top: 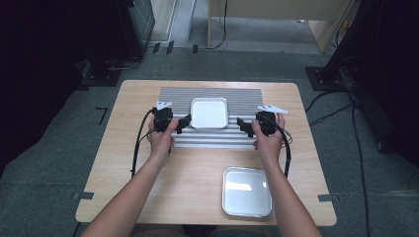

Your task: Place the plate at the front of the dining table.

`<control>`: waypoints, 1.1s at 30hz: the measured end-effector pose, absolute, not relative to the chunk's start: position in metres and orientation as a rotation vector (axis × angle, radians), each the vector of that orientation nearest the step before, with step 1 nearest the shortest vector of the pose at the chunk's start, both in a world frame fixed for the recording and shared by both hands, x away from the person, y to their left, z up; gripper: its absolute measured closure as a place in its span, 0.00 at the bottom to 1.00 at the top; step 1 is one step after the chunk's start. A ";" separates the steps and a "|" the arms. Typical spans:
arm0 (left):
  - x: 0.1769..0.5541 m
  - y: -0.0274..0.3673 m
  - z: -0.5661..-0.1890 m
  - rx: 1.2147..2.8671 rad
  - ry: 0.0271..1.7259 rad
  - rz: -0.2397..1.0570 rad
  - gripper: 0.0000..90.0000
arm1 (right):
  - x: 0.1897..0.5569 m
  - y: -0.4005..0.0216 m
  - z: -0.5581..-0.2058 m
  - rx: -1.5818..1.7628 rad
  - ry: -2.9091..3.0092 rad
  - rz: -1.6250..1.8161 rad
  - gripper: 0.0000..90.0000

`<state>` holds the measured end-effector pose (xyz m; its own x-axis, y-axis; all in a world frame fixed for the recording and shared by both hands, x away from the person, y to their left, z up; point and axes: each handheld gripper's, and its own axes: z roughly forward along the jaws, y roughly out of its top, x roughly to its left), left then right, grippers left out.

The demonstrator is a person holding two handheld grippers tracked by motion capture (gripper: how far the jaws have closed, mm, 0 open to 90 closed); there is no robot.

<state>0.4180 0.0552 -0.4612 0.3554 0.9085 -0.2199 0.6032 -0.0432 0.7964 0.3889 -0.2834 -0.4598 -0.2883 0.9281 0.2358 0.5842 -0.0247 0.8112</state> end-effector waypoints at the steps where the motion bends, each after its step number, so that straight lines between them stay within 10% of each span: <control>1: 0.415 0.059 -0.463 1.747 1.344 0.431 0.21 | 0.387 -0.284 -0.459 1.579 1.877 1.234 0.16; 33: 0.326 0.123 -0.456 1.680 1.272 0.496 0.21 | 0.277 -0.347 -0.449 1.517 1.829 1.266 0.16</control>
<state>0.3264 0.1228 -0.4564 0.3801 0.9009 -0.2095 0.5213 -0.0215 0.8531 0.2770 -0.3471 -0.4493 -0.2978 0.9316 0.2086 0.5231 -0.0235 0.8519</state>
